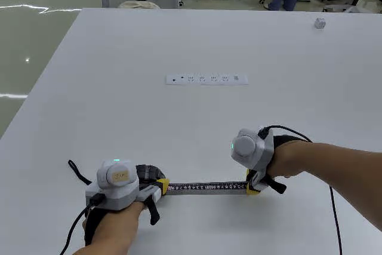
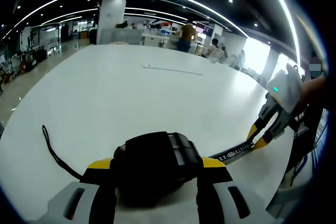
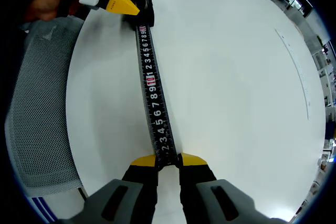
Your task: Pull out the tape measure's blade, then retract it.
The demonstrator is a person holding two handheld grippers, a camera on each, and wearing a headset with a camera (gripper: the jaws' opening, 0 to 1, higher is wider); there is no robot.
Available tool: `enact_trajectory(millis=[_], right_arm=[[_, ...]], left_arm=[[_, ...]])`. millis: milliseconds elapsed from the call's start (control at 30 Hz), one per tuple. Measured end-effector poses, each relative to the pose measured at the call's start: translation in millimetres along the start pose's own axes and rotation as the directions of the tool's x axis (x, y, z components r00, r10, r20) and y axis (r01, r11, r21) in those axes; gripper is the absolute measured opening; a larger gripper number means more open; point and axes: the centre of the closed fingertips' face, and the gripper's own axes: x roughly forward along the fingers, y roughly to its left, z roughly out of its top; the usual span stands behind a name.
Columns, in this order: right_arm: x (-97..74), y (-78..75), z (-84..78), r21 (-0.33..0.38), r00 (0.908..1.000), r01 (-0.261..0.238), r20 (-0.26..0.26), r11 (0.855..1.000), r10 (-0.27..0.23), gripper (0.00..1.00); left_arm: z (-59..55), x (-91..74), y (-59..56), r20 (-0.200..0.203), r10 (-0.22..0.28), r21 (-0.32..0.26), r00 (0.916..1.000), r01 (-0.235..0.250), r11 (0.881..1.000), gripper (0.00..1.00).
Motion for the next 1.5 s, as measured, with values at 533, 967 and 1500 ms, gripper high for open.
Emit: enact_trajectory(millis=[533, 967, 1500], right_arm=[[1.2, 3.0, 8.2, 0.009, 0.9999, -0.002, 0.011, 1.0, 0.002, 0.15], [1.5, 4.1, 12.9, 0.009, 0.9998, -0.005, 0.018, 1.0, 0.005, 0.15], [3.7, 5.8, 19.8, 0.014, 0.9997, -0.006, 0.025, 1.0, 0.006, 0.15]], left_arm=[[-0.2, 0.6, 0.3, -0.001, -0.002, -0.004, 1.0, 0.002, 1.0, 0.58], [-0.3, 0.3, -0.1, 0.001, -0.003, -0.005, 1.0, 0.003, 1.0, 0.58], [-0.7, 0.2, -0.8, 0.0, -0.008, -0.007, 1.0, 0.008, 1.0, 0.58]])
